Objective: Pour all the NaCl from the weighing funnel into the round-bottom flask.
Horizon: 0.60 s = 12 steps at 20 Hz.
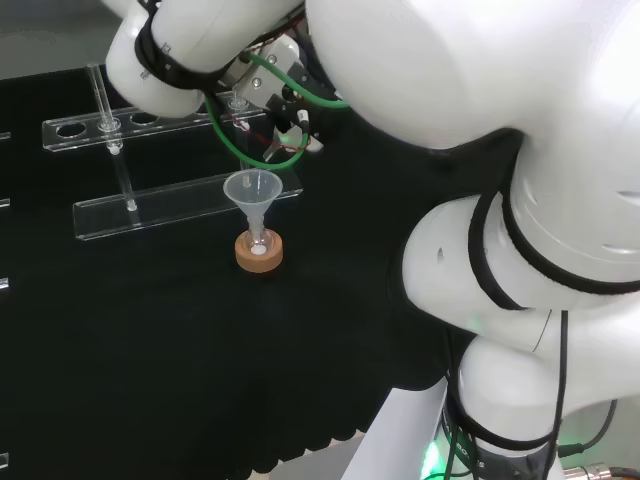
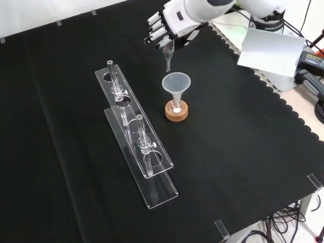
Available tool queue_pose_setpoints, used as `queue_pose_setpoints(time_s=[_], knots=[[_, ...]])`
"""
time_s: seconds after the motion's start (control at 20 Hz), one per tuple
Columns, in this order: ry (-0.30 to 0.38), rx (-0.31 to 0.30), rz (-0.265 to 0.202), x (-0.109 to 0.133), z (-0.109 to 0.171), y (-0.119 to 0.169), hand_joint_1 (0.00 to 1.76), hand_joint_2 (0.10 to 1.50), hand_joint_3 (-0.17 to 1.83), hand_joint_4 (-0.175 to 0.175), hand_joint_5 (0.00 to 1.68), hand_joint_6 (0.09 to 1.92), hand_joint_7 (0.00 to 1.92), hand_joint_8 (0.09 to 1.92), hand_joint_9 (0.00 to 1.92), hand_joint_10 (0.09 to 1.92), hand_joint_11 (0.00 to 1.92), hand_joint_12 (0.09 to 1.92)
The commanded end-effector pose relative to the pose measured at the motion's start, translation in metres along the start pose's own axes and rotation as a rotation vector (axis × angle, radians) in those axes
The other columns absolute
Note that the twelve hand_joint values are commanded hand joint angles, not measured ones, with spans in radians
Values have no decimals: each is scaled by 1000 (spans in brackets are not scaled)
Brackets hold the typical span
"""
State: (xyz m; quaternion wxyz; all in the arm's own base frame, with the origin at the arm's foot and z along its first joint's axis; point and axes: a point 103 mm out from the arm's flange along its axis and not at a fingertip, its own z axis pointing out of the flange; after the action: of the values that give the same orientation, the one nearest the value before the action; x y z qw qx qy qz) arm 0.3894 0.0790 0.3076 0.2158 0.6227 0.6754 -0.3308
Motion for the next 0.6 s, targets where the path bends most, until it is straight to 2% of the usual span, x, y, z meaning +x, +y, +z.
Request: queue_pose_setpoints(time_s=[0.05, 0.25, 0.6], knots=[[142, -8, 10, -7, 9, 1, 1135, 696, 520, 175, 1362, 452, 531, 717, 1060, 249, 964, 929], [217, 1, 18, -13, 12, 2, 1135, 696, 520, 175, 1362, 453, 531, 718, 1061, 248, 965, 928], [301, 8, 22, -16, 14, 2, 1135, 696, 520, 175, 1362, 453, 530, 718, 1061, 247, 966, 926]])
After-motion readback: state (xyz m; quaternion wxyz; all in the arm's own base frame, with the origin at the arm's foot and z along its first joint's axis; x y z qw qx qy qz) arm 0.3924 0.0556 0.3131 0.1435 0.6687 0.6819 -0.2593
